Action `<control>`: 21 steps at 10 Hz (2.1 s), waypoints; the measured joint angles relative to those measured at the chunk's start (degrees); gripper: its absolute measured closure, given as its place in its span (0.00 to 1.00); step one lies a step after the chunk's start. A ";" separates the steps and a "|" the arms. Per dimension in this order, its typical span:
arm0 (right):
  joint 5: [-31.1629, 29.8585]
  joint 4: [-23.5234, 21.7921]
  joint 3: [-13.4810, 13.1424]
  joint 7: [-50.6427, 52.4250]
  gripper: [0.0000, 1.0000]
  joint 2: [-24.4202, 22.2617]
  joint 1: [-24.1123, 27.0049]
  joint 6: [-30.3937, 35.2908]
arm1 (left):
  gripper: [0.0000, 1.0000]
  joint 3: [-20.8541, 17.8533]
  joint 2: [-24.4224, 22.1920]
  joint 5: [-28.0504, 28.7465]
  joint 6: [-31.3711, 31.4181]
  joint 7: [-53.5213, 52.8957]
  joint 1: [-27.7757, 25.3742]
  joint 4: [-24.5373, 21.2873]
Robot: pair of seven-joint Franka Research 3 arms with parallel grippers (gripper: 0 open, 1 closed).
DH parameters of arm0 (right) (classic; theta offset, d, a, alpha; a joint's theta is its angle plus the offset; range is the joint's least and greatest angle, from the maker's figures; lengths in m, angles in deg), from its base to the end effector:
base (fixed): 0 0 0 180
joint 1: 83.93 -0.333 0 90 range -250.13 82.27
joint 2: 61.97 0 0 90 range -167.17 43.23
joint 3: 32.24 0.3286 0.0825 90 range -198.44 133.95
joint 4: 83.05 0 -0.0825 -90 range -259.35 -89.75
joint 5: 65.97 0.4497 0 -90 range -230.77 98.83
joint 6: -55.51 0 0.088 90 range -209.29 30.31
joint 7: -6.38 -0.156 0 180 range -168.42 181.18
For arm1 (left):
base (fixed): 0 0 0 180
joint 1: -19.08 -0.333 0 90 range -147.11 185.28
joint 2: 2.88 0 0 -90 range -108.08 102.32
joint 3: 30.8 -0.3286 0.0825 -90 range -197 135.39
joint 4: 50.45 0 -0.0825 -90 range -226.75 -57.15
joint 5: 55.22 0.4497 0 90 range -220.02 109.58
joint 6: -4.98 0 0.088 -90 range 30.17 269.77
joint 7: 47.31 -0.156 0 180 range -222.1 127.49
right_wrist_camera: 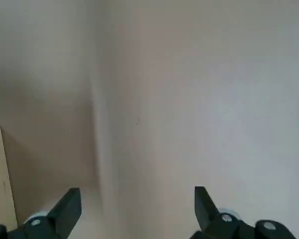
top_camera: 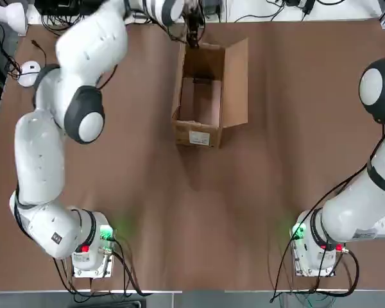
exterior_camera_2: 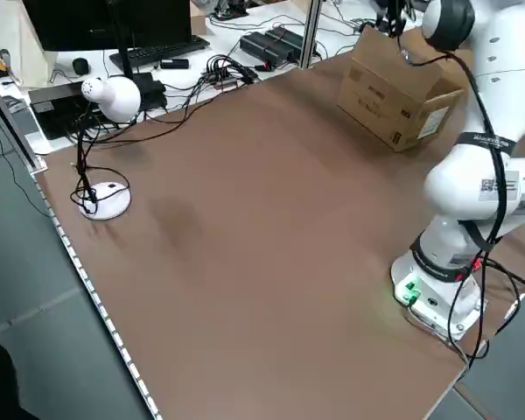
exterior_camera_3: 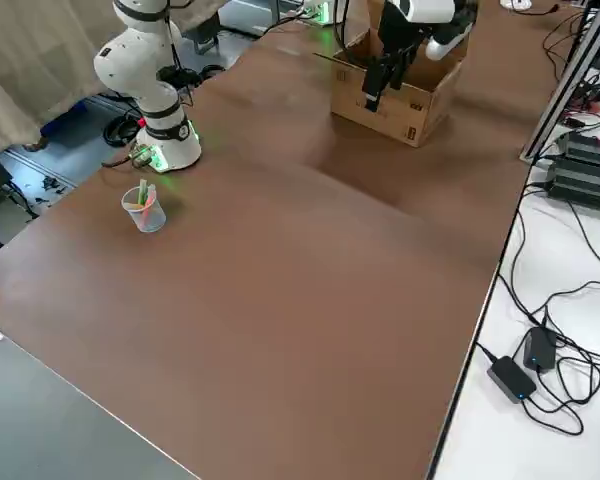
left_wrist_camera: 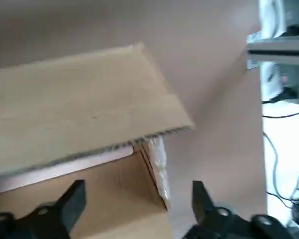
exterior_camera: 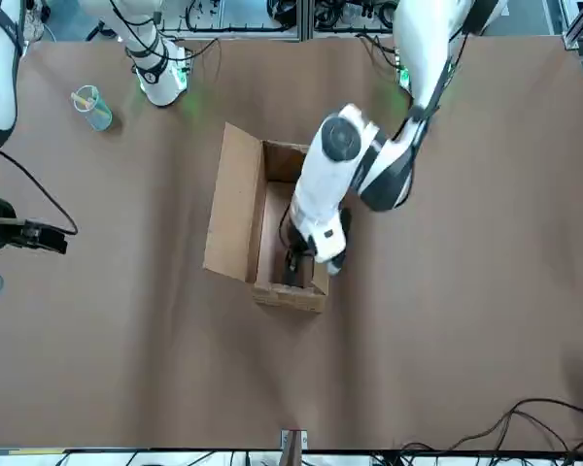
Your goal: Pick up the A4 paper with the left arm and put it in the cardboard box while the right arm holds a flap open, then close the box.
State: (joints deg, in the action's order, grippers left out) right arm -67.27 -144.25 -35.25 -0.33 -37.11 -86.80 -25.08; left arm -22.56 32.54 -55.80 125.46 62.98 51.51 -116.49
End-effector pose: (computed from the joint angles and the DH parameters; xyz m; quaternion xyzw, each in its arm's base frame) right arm 0.7286 0.0027 0.5465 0.9969 -0.0591 -0.0460 0.0251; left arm 0.6623 -0.5302 0.4296 0.7960 0.5799 0.0000 0.1735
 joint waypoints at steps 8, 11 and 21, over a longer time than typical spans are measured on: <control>7.87 -14.01 0.35 -0.70 0.47 0.39 -7.62 9.62 | 0.99 0.59 -5.03 -16.78 -13.68 -2.73 -14.32 -3.19; 14.99 -16.48 0.45 -1.17 0.81 1.20 -9.51 9.93 | 0.99 2.33 -1.69 -17.21 -9.08 -1.87 -9.32 -3.16; 35.70 -16.38 0.54 -1.65 0.99 9.77 -15.87 5.20 | 0.99 1.79 0.06 -17.36 -4.62 -0.72 -4.94 -1.51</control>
State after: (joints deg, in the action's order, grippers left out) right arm -31.58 -160.63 -34.70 -1.98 -27.34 -102.67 -19.88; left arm -20.77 32.60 -73.16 120.84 62.25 46.57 -118.01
